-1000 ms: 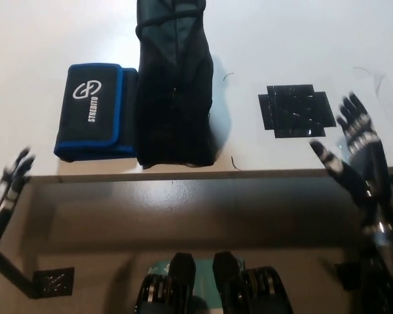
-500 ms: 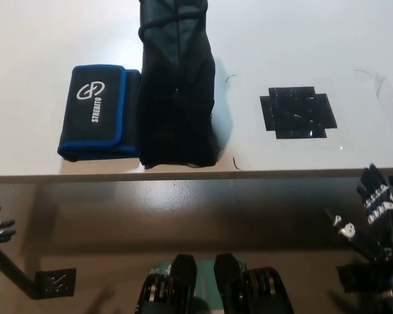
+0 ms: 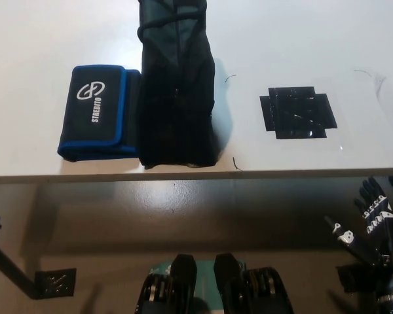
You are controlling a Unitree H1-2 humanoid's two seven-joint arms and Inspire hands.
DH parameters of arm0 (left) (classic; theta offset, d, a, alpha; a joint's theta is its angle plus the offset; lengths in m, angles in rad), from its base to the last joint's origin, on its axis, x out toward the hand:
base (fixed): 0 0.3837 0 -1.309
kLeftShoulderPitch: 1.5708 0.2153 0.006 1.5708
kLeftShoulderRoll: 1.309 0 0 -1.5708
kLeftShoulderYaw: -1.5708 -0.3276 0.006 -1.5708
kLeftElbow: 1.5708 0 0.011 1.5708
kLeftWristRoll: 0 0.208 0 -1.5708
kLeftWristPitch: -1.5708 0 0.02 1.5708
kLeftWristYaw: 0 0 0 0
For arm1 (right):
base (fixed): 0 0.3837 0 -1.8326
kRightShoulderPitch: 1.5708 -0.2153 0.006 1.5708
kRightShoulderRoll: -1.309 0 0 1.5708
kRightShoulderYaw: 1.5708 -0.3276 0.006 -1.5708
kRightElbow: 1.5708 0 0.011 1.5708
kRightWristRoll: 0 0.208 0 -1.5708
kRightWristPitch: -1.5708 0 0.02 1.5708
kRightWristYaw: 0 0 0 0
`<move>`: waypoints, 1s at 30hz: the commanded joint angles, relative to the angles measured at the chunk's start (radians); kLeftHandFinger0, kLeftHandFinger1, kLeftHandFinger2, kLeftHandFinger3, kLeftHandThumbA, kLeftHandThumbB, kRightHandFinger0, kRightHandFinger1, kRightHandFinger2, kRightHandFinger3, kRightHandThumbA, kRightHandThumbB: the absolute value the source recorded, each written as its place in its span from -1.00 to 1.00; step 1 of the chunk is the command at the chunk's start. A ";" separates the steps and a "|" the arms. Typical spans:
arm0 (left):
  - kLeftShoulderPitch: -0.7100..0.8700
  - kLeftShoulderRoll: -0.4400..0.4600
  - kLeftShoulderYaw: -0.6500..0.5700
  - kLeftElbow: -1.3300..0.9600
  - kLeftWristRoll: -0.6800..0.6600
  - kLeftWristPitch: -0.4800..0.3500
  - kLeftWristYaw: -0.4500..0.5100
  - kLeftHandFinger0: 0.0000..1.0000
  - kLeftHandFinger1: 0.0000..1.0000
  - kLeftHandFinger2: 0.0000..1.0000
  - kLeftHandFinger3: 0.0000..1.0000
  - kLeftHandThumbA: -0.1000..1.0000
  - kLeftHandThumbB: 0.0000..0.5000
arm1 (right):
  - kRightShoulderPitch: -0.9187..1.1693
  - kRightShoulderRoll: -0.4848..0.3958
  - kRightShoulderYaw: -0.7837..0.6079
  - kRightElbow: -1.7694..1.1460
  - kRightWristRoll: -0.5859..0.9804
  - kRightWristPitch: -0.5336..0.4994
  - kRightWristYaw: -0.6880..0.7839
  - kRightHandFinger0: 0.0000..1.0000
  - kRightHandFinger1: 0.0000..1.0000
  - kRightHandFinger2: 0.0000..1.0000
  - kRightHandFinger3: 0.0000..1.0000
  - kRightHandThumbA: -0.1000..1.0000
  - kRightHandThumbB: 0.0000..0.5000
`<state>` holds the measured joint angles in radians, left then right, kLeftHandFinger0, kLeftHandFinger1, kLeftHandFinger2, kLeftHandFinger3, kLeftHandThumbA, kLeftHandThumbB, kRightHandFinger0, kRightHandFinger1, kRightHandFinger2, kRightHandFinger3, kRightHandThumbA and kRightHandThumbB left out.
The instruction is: Use both hands to pick up the lunch bag on the right hand side and smoothly move it near the note book on the left hand side
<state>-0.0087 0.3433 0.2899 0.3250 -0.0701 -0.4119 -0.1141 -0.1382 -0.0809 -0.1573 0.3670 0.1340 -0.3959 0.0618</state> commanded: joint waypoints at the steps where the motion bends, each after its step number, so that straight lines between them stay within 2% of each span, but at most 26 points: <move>1: -0.021 0.026 0.008 0.005 -0.021 -0.058 0.004 1.00 0.93 0.91 1.00 1.00 -0.34 | -0.037 0.000 -0.024 0.006 0.018 -0.074 0.031 0.92 1.00 1.00 1.00 1.00 -0.49; 3: -0.022 0.028 0.004 0.012 -0.014 -0.058 0.003 1.00 1.00 1.00 1.00 1.00 -0.30 | -0.040 0.001 -0.028 0.011 0.019 -0.074 0.033 0.91 1.00 1.00 1.00 1.00 -0.50; 6: -0.026 0.028 0.001 0.017 -0.009 -0.058 0.001 1.00 1.00 1.00 1.00 1.00 -0.45 | -0.041 0.002 -0.034 0.016 0.019 -0.074 0.034 0.94 1.00 1.00 1.00 1.00 -0.58; 9: -0.030 0.028 0.000 0.020 -0.008 -0.058 0.003 1.00 1.00 1.00 1.00 1.00 -0.46 | -0.042 0.005 -0.043 0.017 0.016 -0.074 0.033 0.98 1.00 1.00 1.00 1.00 -0.60; 16: -0.037 0.034 -0.005 0.022 -0.028 -0.058 -0.011 1.00 1.00 1.00 1.00 1.00 -0.21 | -0.051 0.013 -0.057 0.019 0.026 -0.074 0.048 1.00 1.00 1.00 1.00 1.00 -0.60; 21: -0.041 0.035 -0.008 0.014 -0.035 -0.042 -0.012 1.00 1.00 1.00 1.00 1.00 -0.23 | -0.056 0.016 -0.062 0.019 0.025 -0.074 0.049 1.00 1.00 1.00 1.00 1.00 -0.58; 24: -0.043 0.036 -0.010 0.021 -0.035 -0.049 -0.012 1.00 1.00 1.00 1.00 1.00 -0.30 | -0.059 0.015 -0.063 0.022 0.026 -0.074 0.054 1.00 1.00 1.00 1.00 1.00 -0.54; 30: -0.042 0.035 -0.009 0.023 -0.036 -0.054 -0.010 1.00 1.00 1.00 1.00 1.00 -0.27 | -0.064 0.015 -0.066 0.025 0.022 -0.074 0.055 1.00 1.00 1.00 1.00 1.00 -0.54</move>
<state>-0.0368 0.3465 0.2815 0.3573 -0.0883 -0.4316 -0.1195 -0.1669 -0.0695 -0.2092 0.4037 0.1403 -0.4150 0.0979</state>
